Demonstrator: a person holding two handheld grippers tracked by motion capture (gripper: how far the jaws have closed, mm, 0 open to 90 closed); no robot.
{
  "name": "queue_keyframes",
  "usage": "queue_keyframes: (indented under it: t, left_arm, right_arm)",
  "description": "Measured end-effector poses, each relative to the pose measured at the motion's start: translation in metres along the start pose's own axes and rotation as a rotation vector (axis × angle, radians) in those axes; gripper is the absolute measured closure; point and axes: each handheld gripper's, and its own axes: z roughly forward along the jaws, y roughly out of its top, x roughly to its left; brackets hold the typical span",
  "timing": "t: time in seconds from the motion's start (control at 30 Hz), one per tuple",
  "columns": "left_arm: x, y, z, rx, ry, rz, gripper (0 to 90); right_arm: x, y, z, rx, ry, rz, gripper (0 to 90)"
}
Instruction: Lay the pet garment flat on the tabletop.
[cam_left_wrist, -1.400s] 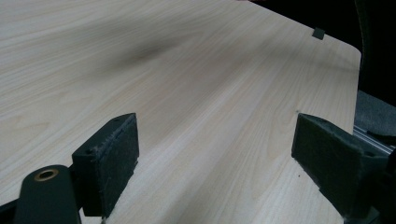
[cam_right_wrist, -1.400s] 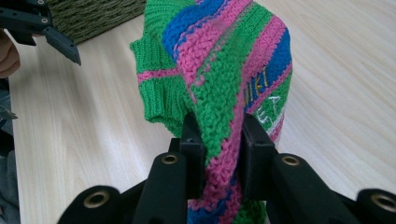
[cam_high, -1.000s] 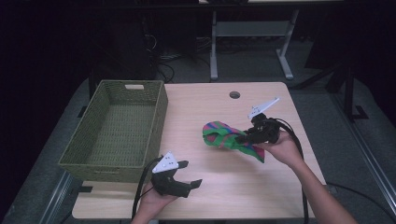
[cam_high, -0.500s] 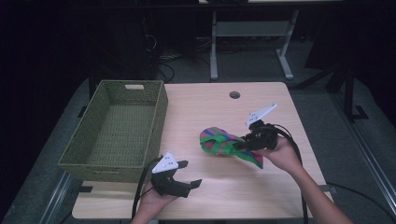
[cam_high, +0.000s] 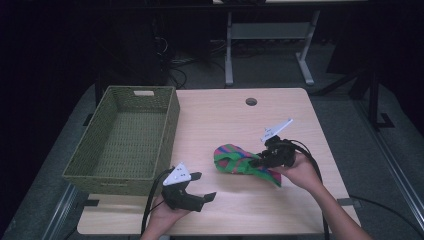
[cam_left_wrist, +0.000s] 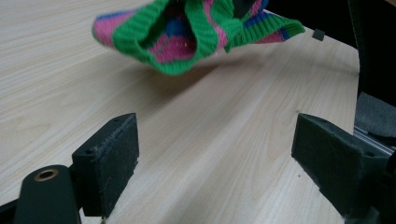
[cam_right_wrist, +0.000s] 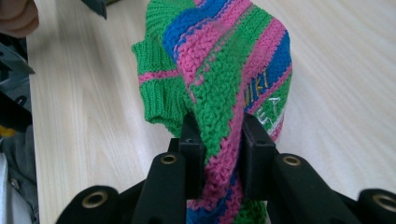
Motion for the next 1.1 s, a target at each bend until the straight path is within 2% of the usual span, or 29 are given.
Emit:
queue_keyframes:
  t: [0.23,0.47,0.6,0.83,0.93,1.1]
  left_arm:
    - [0.001,0.000,0.000,0.005,-0.001,0.000,14.6]
    - [0.000,0.000,0.000,0.002,0.001,-0.001,14.6]
    - [0.000,0.000,-0.001,-0.003,-0.001,-0.001,14.7]
    - [-0.001,0.000,0.000,0.001,0.002,0.004,14.6]
    - [-0.001,-0.001,0.001,0.003,0.002,0.002,14.6]
    - [-0.001,0.000,0.000,0.002,0.000,0.002,14.6]
  right_arm:
    - [0.004,-0.005,0.008,0.011,0.011,0.010,73.2]
    - [0.005,-0.011,0.025,0.058,0.017,0.014,72.5]
    - [0.007,-0.013,0.029,0.057,0.021,0.016,71.7]
    - [0.012,-0.018,0.040,0.087,0.026,0.002,67.7]
    - [0.013,-0.020,0.045,0.101,0.016,-0.019,66.7]
    - [0.015,-0.024,0.049,0.103,0.020,-0.004,62.6]
